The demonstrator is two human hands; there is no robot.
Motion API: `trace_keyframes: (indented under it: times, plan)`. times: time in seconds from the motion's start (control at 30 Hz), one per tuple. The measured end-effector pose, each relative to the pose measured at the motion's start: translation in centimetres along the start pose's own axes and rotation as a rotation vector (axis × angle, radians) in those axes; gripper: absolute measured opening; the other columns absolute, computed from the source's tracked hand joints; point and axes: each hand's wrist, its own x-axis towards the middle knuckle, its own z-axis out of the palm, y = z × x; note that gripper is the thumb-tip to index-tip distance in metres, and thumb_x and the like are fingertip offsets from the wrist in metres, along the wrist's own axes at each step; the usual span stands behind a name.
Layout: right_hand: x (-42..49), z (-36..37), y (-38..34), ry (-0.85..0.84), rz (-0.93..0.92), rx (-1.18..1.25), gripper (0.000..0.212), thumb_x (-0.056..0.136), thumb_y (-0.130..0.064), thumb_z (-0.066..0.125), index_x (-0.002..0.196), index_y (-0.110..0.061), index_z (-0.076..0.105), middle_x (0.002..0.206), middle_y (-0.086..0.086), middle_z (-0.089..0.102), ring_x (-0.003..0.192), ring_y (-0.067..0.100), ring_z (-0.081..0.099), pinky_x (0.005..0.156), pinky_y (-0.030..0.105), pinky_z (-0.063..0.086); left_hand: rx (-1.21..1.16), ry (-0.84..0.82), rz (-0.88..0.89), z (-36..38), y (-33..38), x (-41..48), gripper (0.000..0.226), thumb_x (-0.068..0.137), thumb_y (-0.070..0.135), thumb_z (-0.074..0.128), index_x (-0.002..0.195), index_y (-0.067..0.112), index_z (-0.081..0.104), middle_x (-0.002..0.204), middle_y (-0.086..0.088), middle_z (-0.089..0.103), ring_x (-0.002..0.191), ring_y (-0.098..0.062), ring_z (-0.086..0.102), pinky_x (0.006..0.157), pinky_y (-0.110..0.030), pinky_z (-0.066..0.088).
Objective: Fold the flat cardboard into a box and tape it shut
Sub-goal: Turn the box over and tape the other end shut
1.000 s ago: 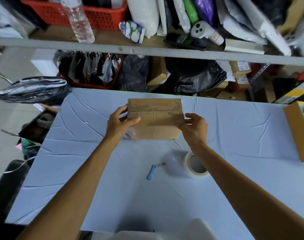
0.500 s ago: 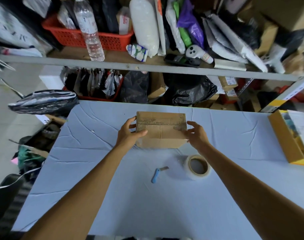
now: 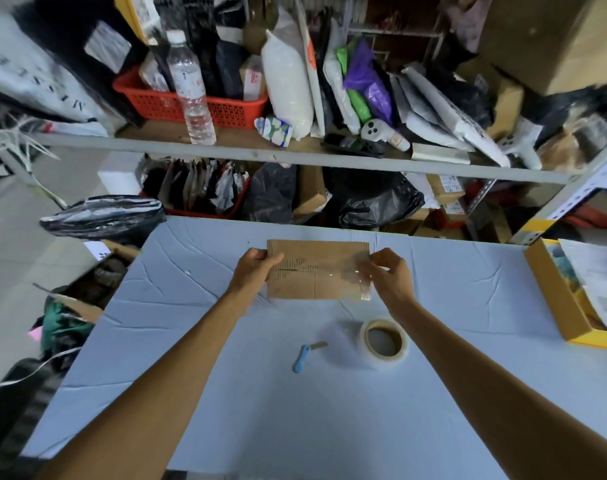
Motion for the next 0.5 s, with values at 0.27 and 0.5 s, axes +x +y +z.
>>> trace_keyframes:
  times: [0.27,0.5]
  plan:
    - [0.0,1.0,-0.9,0.007,0.088,0.077,0.036,0.085,-0.030,0.067,0.113,-0.009,0.058,0.095,0.014,0.066,0.090,0.031,0.066,0.083,0.053,0.055,-0.032,0.084,0.015,-0.7,0.2,0.5,0.031,0.079,0.035,0.072,0.090,0.012,0.054,0.089,-0.008,0.062,0.079,-0.022,0.058,0.065,-0.030,0.046]
    - [0.3,0.8,-1.6,-0.080,0.017,0.021,0.041,0.086,-0.005,0.061,0.126,-0.014,0.057,0.078,0.002,0.062,0.074,0.021,0.063,0.072,0.037,0.052,0.003,-0.098,0.081,-1.9,0.7,0.6,0.056,0.073,0.004,0.074,0.124,0.014,0.054,0.115,-0.007,0.061,0.102,-0.022,0.061,0.082,-0.031,0.049]
